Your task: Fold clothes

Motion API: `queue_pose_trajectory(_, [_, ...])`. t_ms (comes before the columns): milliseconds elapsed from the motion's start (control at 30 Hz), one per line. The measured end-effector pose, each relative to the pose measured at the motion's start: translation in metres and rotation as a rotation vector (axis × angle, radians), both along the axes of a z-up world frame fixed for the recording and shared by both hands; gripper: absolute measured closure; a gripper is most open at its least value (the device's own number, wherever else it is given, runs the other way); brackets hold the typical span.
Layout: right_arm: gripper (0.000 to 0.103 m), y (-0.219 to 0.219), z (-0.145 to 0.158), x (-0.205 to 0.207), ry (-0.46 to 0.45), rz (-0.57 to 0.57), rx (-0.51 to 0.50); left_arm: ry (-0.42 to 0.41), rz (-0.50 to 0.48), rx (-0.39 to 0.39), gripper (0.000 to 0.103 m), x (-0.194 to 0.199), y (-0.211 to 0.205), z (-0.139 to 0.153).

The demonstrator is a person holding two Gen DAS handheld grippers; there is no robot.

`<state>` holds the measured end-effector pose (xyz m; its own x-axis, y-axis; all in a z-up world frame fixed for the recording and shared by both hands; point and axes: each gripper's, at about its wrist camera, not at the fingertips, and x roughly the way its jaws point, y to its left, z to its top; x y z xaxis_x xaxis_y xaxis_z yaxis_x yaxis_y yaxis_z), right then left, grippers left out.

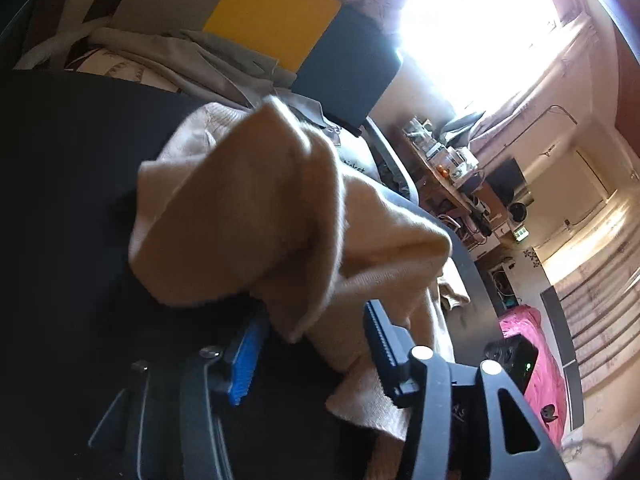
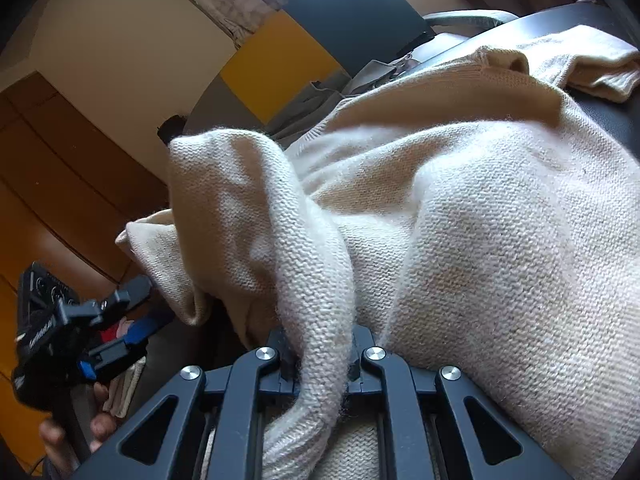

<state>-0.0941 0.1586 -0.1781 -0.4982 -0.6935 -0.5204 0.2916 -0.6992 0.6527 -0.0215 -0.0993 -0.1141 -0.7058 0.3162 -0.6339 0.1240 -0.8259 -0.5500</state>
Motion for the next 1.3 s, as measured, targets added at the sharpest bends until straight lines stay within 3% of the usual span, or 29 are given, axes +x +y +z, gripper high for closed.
queue_pose_trajectory(67, [0.091,0.001,0.0,0.002,0.001,0.001,-0.005,-0.025,0.012,-0.056,0.042,-0.003,0.007,-0.004])
queue_pose_trajectory(267, [0.088,0.019,-0.007,-0.001,0.011,0.011,-0.014,-0.113,0.159,0.085,0.047,-0.017,-0.013,-0.036])
queue_pose_trajectory(367, [0.087,0.017,-0.008,-0.003,0.014,0.013,-0.016,-0.147,0.183,0.105,0.049,-0.019,-0.018,-0.048])
queue_pose_trajectory(433, [0.086,0.014,-0.009,-0.006,0.017,0.014,-0.014,-0.16,0.198,0.103,0.067,-0.022,-0.021,-0.051])
queue_pose_trajectory(467, [0.086,0.012,-0.009,-0.007,0.018,0.015,-0.013,-0.15,0.199,0.093,0.092,-0.022,-0.025,-0.047])
queue_pose_trajectory(500, [0.086,0.012,-0.009,-0.007,0.019,0.016,-0.011,-0.14,0.201,0.083,0.099,-0.022,-0.029,-0.043])
queue_pose_trajectory(667, [0.085,0.009,-0.008,-0.006,0.022,0.02,0.001,-0.083,0.204,0.028,0.101,-0.019,-0.051,-0.018])
queue_pose_trajectory(733, [0.084,0.008,-0.007,-0.007,0.023,0.019,0.005,-0.033,0.184,-0.026,0.101,-0.008,-0.07,0.01])
queue_pose_trajectory(867, [0.082,0.002,-0.005,-0.008,0.032,0.029,0.032,0.022,0.147,-0.227,0.101,0.014,-0.1,0.068])
queue_pose_trajectory(967, [0.082,0.0,-0.004,-0.007,0.025,0.024,0.046,0.063,0.179,-0.394,0.101,0.026,-0.132,0.124])
queue_pose_trajectory(1100, [0.079,-0.007,-0.001,-0.009,0.034,0.025,0.066,0.045,0.176,-0.615,0.099,0.012,-0.157,0.174])
queue_pose_trajectory(1167, [0.077,-0.006,-0.001,-0.005,0.042,0.031,0.071,-0.01,0.178,-0.717,0.098,0.011,-0.17,0.178])
queue_pose_trajectory(1300, [0.073,-0.009,0.0,-0.005,0.053,0.041,0.072,-0.141,0.122,-0.71,0.094,0.037,-0.191,0.142])
